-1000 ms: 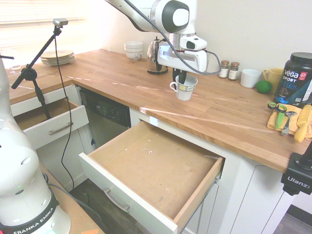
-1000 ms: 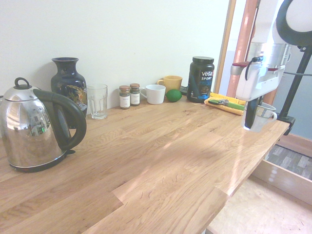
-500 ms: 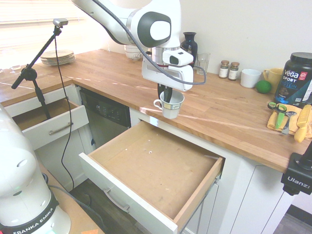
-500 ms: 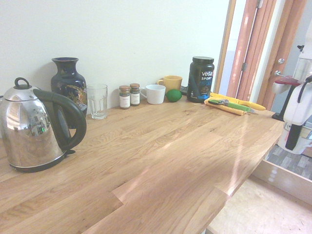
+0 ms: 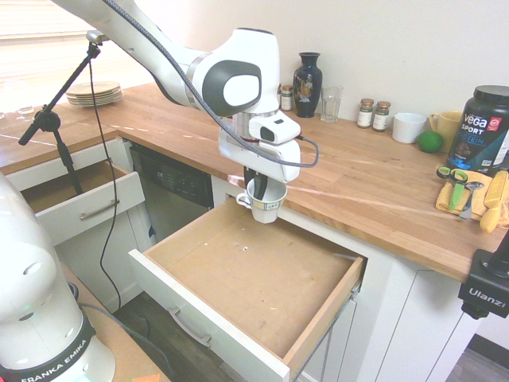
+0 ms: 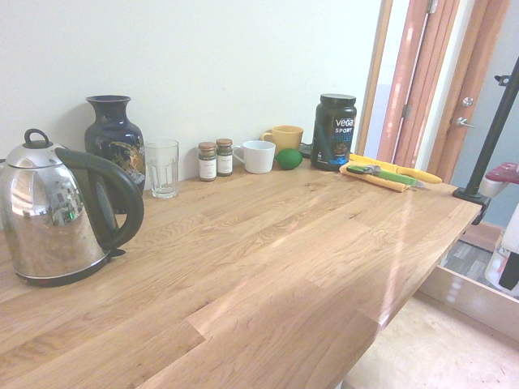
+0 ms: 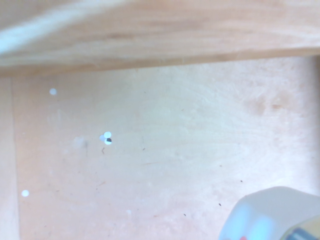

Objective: Put cup in the drawer

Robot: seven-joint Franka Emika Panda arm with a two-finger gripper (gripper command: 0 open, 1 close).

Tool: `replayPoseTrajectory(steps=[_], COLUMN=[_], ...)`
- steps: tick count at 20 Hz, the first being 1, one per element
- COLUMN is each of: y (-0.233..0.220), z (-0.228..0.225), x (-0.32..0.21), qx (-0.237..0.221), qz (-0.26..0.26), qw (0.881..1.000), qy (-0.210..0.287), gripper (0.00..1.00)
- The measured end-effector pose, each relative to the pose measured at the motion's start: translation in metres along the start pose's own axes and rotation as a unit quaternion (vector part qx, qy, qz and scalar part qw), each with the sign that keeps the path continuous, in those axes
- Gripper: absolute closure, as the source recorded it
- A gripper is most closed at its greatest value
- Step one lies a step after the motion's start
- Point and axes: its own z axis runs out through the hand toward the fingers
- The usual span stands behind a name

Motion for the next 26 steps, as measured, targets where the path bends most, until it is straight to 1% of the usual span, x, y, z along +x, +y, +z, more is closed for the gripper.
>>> replayPoseTrajectory(steps=[8,14,17,21,26], y=[-0.005,-0.008,-0.013,-0.015,-0.015], z=[0.059,0.113,0.131,0.149,0.165], x=[0.007,0.009,0.008,0.007,0.008], qx=[-0.013,-0.019,-0.014,-0.013,-0.023], qz=[0.001,-0.001,-0.017,-0.068,-0.082], qw=[1.000,1.000,1.000,0.998,0.996], qy=[-0.010,-0.014,-0.011,-0.004,0.000], gripper=[1.00,1.00,1.00,1.00,1.00])
